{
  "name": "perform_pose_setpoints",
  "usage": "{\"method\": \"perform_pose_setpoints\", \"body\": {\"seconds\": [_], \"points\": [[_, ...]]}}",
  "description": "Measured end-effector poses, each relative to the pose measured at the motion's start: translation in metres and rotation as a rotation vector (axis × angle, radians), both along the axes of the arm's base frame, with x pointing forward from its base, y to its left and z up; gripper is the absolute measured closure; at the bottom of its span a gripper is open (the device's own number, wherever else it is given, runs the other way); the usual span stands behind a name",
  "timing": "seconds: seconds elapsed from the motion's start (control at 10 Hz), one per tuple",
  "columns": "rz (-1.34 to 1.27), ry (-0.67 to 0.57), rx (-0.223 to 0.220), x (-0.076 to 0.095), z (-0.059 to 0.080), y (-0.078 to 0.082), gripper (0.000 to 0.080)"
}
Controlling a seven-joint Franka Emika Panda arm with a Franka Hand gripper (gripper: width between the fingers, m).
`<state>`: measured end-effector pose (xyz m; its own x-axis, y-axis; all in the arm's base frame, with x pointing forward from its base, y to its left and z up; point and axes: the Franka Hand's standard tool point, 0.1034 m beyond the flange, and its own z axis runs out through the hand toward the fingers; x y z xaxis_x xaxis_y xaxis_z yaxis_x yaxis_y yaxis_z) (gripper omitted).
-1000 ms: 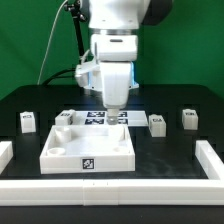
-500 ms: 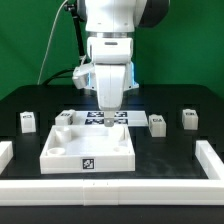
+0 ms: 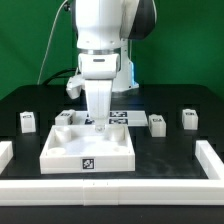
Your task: Assemble one leg
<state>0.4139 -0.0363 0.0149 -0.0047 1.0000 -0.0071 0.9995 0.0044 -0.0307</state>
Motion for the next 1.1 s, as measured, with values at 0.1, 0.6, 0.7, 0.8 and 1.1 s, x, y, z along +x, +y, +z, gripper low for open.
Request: {"method": "perform_pose_setpoints", "body": {"seconds": [0.1,0.6,0.7,0.8,1.1], "points": [[-0.001,0.003,0.003,-0.0005,-0.0048,0.0006,0.0150],[-0.004,-0.002,0.002,0.0025,-0.0041,0.0006,0.0472],[-0.004,-0.002,0.002,0.0025,-0.0041,0.0006,0.0679],[-0.004,-0.005,0.002,0.0031,-0.0038,0.0007,0.0679],[-0.004,-0.006,0.002,0.0034,-0.0036,0.0005,0.0741]]}}
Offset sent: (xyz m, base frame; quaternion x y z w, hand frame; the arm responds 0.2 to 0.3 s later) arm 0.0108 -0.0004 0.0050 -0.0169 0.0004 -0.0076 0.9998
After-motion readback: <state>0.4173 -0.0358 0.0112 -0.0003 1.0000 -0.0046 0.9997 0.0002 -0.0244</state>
